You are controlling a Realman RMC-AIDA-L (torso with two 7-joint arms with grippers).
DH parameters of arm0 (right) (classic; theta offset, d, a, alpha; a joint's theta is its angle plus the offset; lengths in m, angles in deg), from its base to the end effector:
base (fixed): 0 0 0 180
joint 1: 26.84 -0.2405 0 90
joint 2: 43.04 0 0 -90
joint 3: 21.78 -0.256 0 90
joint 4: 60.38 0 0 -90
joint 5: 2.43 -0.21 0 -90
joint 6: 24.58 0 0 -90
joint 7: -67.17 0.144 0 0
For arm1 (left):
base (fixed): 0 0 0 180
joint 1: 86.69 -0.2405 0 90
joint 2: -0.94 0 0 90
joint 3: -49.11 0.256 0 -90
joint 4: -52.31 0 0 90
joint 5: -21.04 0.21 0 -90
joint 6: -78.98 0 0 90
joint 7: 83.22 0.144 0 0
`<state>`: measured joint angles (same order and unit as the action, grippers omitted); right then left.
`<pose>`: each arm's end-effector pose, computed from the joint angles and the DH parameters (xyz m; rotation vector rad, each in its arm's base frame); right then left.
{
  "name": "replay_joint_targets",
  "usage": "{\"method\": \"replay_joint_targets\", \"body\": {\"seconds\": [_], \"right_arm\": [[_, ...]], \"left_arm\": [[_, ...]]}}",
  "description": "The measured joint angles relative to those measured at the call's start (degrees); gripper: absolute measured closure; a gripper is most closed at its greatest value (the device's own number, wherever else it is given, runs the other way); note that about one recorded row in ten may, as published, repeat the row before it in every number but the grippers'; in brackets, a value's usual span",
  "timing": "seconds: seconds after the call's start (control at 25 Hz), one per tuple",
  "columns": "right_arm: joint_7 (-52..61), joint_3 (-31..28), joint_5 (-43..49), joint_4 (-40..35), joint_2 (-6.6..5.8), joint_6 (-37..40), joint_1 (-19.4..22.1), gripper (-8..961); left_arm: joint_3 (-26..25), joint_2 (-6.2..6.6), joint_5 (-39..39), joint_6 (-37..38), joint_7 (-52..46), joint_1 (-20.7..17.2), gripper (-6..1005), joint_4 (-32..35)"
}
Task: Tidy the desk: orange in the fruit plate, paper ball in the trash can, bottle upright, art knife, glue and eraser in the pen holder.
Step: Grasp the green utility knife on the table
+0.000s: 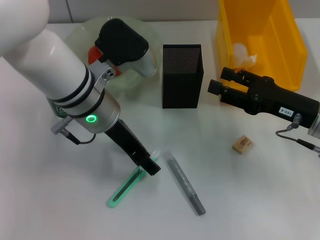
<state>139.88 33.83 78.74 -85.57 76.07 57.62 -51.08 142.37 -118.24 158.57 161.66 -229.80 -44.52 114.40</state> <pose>0.2673 0.3140 -0.0242 -2.4219 0.8178 1.0888 -0.1586 0.3417 -0.0734 -2.8400 -0.8513 0.5918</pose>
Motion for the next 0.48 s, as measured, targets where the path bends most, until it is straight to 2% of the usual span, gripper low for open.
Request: {"method": "replay_joint_targets", "body": {"seconds": [0.48], "right_arm": [[-0.03, -0.24, -0.05, 0.00, -0.03, -0.30, -0.03, 225]], "left_arm": [[1.49, 0.00, 0.10, 0.29, -0.60, 1.12, 217, -0.24]]}}
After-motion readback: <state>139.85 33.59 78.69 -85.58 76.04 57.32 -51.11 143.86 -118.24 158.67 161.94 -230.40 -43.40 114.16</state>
